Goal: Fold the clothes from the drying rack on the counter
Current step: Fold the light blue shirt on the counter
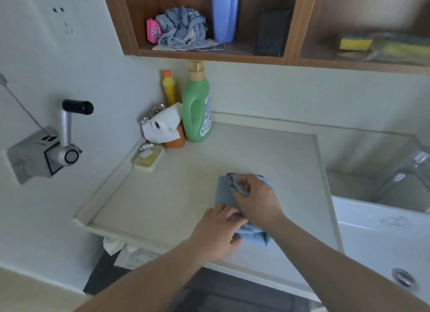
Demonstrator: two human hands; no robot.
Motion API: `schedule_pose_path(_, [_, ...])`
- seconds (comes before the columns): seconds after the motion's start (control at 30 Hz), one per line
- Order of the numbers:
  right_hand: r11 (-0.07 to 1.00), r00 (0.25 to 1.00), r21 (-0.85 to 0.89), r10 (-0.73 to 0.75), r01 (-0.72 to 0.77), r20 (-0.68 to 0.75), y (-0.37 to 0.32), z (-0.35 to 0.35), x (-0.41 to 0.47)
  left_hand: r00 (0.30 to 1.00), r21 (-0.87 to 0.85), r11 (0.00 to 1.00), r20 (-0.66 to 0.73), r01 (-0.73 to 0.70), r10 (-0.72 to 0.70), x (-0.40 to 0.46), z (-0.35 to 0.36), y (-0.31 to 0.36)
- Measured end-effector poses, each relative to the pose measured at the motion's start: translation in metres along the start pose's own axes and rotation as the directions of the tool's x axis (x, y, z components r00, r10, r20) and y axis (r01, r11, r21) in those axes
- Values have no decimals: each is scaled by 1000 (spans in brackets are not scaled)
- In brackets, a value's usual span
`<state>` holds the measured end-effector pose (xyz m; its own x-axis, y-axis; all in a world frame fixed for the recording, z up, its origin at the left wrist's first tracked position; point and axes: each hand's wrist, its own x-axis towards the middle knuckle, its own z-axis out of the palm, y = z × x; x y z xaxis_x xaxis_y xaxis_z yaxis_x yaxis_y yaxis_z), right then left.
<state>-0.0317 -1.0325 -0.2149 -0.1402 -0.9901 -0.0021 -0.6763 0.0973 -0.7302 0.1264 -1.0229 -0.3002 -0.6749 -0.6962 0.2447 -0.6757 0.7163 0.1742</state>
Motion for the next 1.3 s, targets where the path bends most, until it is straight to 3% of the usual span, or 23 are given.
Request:
schedule_pose_path(0.1, [999, 991, 0, -34, 34, 132, -6, 9, -7, 992, -15, 992, 12, 126, -126, -3, 3, 2])
schedule_pose_path(0.2, [995, 951, 19, -99, 98, 293, -3, 16, -20, 947, -314, 893, 93, 322, -308, -2, -4, -4])
schedule_pose_path(0.23, [993, 956, 23, -118, 116, 267, 1, 17, -24, 900, -452, 779, 173, 433, -400, 0, -8, -7])
schedule_pose_path(0.3, [993, 986, 48, -110, 105, 122, 12, 18, -30, 760, -653, 448, 323, 610, -564, 6, -15, -14])
schedule_pose_path(0.33, [995, 995, 47, -88, 86, 54, 17, 18, -33, 698, -684, 327, 373, 652, -611, 10, -19, -17])
schedule_pose_path(0.37, [997, 997, 19, -72, 71, 8, 22, 18, -35, 671, -679, 287, 404, 675, -622, 16, -24, -17])
schedule_pose_path(0.47, [977, 997, -210, -60, 49, -47, 35, 19, -42, 645, -546, 373, 478, 750, -596, 31, -36, -11])
schedule_pose_path(0.53, [947, 999, -322, -30, 21, -23, 41, 19, -48, 621, -534, 341, 527, 773, -581, 37, -37, -7])
schedule_pose_path(0.67, [950, 1000, -311, -9, 8, -1, 59, 24, -57, 595, -506, 332, 555, 796, -582, 43, -27, -5])
schedule_pose_path(0.9, [961, 997, -265, 72, -81, -41, 83, 18, -58, 626, -609, 259, 523, 749, -579, 51, -38, -4])
schedule_pose_path(1.0, [942, 991, -308, 120, -132, -56, 88, 16, -57, 638, -696, 151, 520, 702, -568, 52, -41, -2])
schedule_pose_path(1.13, [917, 991, -377, 114, -129, -62, 94, 14, -56, 581, -722, 27, 533, 691, -615, 44, -34, -2])
schedule_pose_path(1.23, [884, 997, -460, 77, -83, -32, 97, 17, -55, 550, -698, 30, 535, 715, -641, 34, -27, -2])
schedule_pose_path(1.3, [867, 998, -494, 60, -63, -23, 100, 18, -53, 546, -666, 83, 525, 741, -653, 29, -23, -3])
